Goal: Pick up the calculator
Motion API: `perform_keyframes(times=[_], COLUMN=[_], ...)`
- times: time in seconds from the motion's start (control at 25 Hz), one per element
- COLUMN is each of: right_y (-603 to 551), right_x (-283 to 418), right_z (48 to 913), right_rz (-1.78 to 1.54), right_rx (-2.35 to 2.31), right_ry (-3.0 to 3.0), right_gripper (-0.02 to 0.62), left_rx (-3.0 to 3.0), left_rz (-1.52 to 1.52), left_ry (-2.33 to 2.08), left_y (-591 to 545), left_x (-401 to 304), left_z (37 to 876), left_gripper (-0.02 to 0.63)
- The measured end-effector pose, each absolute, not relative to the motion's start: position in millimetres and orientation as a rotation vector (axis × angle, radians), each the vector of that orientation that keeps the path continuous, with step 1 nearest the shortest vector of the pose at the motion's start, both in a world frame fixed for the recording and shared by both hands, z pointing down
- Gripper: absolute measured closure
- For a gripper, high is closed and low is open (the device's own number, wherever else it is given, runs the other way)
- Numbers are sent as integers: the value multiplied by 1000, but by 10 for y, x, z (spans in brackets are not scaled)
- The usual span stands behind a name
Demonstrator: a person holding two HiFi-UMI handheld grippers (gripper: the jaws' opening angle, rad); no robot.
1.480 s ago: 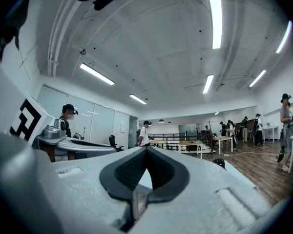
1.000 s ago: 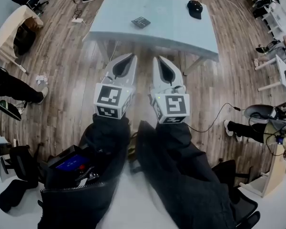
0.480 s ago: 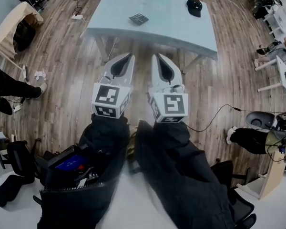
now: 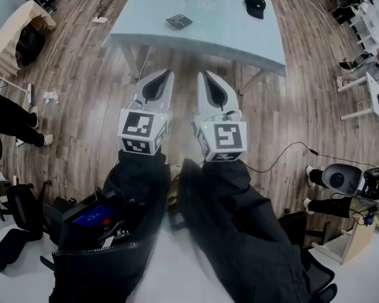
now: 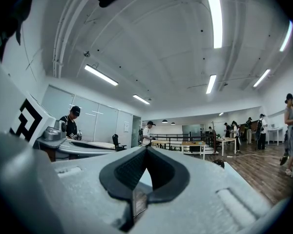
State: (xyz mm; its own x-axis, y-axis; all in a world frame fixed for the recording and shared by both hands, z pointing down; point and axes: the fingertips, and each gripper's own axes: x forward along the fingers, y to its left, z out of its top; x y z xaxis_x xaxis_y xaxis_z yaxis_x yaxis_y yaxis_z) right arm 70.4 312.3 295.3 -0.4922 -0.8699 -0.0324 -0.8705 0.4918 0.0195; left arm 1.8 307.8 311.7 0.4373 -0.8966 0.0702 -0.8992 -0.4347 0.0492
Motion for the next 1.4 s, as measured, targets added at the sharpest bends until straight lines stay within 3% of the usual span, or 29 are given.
perform_keyframes(times=[0.68,1.4], right_y=[2995,981], right_x=[723,182], right_z=[3079,3514], right_rz=[41,-90], right_rx=[-1584,-1636], right_ry=[2700,2789], right_gripper=[595,595], left_rx=[2606,2519], left_rz=[45,123], left_ry=[-1635,-1535], left_y=[2974,928], left_x=[-51,-581], left_z=[3129,3598], left_gripper=[609,609])
